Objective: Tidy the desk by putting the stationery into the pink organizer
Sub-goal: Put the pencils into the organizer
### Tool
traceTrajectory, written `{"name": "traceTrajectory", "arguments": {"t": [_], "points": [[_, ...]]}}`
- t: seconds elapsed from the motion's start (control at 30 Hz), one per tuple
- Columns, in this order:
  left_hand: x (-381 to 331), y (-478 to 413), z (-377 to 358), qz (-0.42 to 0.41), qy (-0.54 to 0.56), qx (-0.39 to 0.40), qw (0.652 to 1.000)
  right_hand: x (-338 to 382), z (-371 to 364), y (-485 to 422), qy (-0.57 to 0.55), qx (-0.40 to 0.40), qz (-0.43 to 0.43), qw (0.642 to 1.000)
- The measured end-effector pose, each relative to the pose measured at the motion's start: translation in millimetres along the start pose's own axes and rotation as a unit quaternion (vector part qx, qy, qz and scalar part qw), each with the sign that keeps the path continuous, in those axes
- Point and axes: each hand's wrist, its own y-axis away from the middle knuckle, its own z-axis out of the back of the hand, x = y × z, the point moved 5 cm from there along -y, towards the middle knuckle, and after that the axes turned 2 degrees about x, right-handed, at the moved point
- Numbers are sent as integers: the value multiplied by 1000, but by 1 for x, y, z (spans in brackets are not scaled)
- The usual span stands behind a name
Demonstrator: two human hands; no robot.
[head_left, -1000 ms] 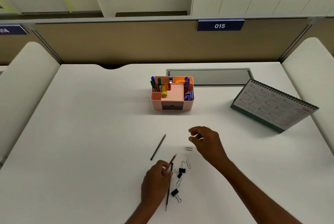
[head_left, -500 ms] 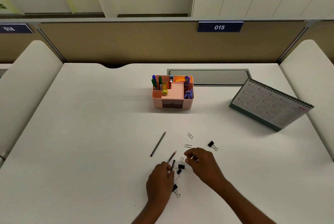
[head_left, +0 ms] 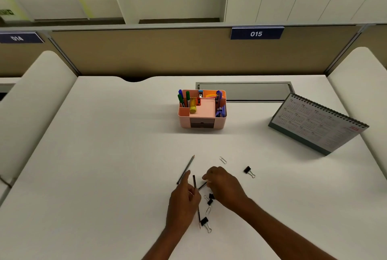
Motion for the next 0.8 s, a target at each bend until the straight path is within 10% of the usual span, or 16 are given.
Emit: {"name": "traceTrajectory", "arguments": {"t": [0.8], "points": [[-126,-151,158,-119,194,-282,932,-5,7,-20,162,30,128,978]]}}
